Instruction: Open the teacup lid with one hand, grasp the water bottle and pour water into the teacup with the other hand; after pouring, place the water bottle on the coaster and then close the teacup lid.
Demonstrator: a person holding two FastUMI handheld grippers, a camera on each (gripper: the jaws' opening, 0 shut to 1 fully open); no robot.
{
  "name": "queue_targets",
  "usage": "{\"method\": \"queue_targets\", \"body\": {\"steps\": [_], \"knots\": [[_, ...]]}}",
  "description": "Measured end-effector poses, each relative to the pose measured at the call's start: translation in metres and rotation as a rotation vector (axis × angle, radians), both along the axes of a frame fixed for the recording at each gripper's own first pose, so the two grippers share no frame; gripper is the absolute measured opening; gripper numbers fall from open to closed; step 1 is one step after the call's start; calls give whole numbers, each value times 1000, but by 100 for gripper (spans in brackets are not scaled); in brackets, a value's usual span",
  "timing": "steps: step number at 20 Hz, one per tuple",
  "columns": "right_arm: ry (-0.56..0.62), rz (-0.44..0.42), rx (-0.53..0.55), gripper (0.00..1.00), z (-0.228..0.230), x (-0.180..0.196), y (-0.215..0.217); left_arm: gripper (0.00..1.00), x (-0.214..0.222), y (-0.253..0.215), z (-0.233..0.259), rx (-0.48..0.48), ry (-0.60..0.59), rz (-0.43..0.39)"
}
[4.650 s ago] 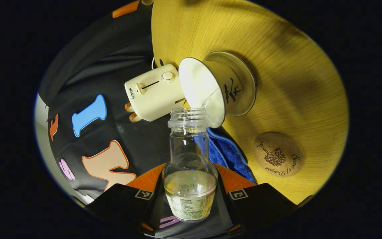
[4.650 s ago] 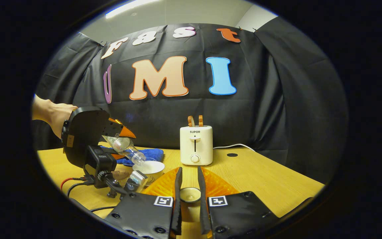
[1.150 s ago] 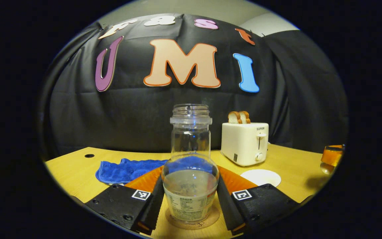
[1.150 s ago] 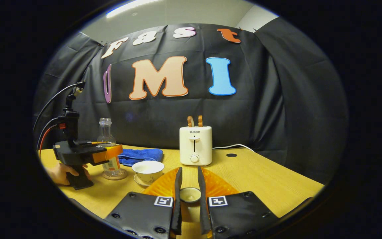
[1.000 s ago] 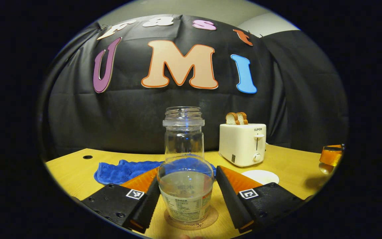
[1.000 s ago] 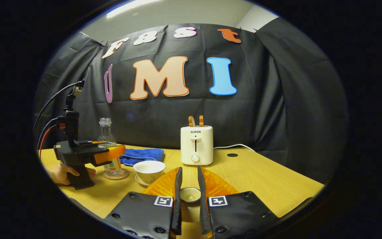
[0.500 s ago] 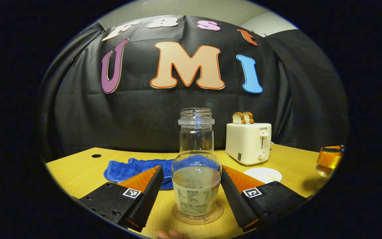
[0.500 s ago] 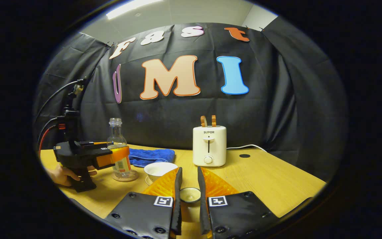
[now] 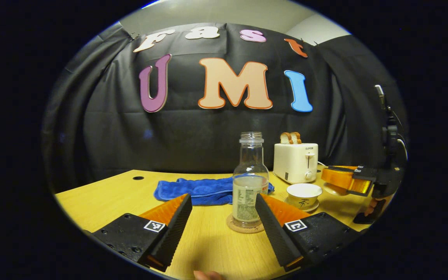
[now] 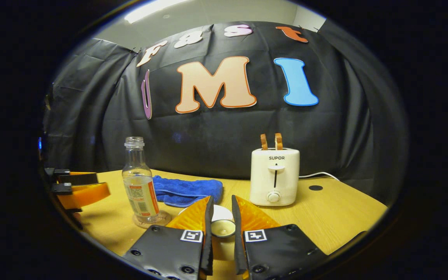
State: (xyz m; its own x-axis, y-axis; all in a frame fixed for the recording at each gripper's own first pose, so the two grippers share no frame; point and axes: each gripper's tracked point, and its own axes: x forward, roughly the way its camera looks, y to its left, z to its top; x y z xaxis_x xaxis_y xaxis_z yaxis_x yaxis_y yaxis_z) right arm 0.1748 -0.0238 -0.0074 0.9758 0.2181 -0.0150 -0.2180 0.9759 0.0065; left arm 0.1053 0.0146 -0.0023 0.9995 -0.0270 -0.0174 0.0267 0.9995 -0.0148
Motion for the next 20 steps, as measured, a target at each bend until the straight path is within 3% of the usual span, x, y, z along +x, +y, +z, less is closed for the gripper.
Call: {"method": "queue_targets", "body": {"steps": [7, 14, 20], "knots": [[3, 38, 3, 24, -2, 40, 29, 94, -39, 5, 2, -1, -7, -22], [15, 50, -14, 25, -5, 44, 38, 95, -41, 6, 1, -1, -4, -20], [51, 66, -115, 24, -14, 45, 50, 95, -41, 7, 1, -1, -3, -20]]}}
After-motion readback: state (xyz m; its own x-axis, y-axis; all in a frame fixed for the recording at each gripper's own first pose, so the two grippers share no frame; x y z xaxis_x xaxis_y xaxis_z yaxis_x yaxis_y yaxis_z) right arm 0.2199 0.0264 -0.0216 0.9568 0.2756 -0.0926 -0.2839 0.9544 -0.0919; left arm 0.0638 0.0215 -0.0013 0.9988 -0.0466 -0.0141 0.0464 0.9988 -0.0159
